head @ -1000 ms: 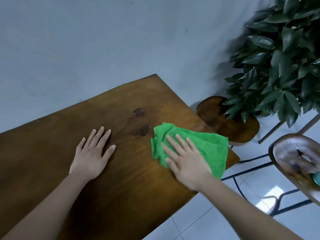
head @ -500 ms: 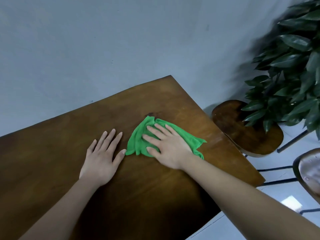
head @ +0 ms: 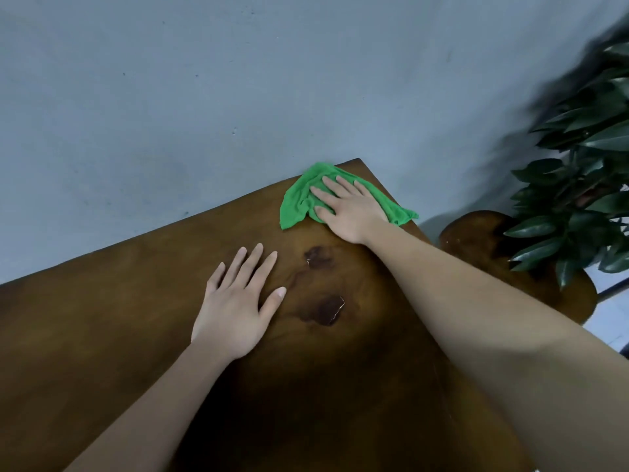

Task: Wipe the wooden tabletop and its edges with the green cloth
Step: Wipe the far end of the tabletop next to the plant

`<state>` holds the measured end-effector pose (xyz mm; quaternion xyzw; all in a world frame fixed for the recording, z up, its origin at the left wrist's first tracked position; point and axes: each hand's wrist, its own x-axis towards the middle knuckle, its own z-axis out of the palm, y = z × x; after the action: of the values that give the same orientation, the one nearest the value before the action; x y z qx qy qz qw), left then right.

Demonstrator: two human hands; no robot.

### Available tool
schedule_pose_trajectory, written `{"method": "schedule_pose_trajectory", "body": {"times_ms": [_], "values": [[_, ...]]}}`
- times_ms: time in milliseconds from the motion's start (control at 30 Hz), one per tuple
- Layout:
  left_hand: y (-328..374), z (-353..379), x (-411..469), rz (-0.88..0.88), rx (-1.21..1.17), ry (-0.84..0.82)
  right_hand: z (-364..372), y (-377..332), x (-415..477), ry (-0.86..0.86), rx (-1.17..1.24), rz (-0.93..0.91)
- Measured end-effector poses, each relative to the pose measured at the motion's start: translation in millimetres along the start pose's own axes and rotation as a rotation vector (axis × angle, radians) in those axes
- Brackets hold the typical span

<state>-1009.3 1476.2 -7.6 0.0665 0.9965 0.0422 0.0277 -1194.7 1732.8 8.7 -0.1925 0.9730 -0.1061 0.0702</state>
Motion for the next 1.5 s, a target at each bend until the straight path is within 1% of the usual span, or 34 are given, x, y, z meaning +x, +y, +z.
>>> {"method": "schedule_pose_trajectory", "body": {"times_ms": [167, 267, 367, 500, 633, 767, 967, 1133, 1300, 1433, 1500], "values": [[11.6, -1.5, 27.5, 0.034, -0.010, 0.006, -9.9, 16.0, 13.0, 0.034, 0.057, 0.146], [15.6, -1.4, 35.4, 0.048, 0.008, 0.004, -9.6, 28.0, -4.0, 0.058, 0.082, 0.242], [19.2, -1.5, 42.0, 0.064, 0.015, 0.005, -7.7, 43.4, -37.9, 0.059, 0.137, 0.275], [33.1, -2.1, 52.2, 0.088, 0.032, 0.013, -2.4, 53.5, -89.3, 0.057, 0.159, 0.253], [53.0, -1.7, 57.8, 0.094, 0.027, 0.013, 7.0, 54.1, -141.8, 0.056, 0.092, 0.213], [70.1, -0.6, 55.4, 0.099, 0.016, 0.027, 18.3, 46.9, -199.0, 0.043, 0.013, 0.124], [92.6, 0.9, 46.4, 0.081, -0.014, 0.029, 34.1, 31.4, -294.8, 0.046, 0.023, -0.042], [120.8, 5.2, 36.6, 0.062, -0.025, 0.033, 45.2, 29.1, -365.2, 0.029, 0.041, -0.138], [153.1, 9.7, 30.7, 0.042, -0.030, 0.046, 44.7, 55.1, -395.2, 0.038, 0.073, -0.197], [170.4, 12.3, 28.1, 0.010, -0.024, 0.053, 35.8, 87.0, -390.8, 0.051, 0.106, -0.166], [177.5, 13.6, 28.2, 0.000, -0.019, 0.053, 32.8, 106.0, -386.5, 0.067, 0.164, -0.134]]}}
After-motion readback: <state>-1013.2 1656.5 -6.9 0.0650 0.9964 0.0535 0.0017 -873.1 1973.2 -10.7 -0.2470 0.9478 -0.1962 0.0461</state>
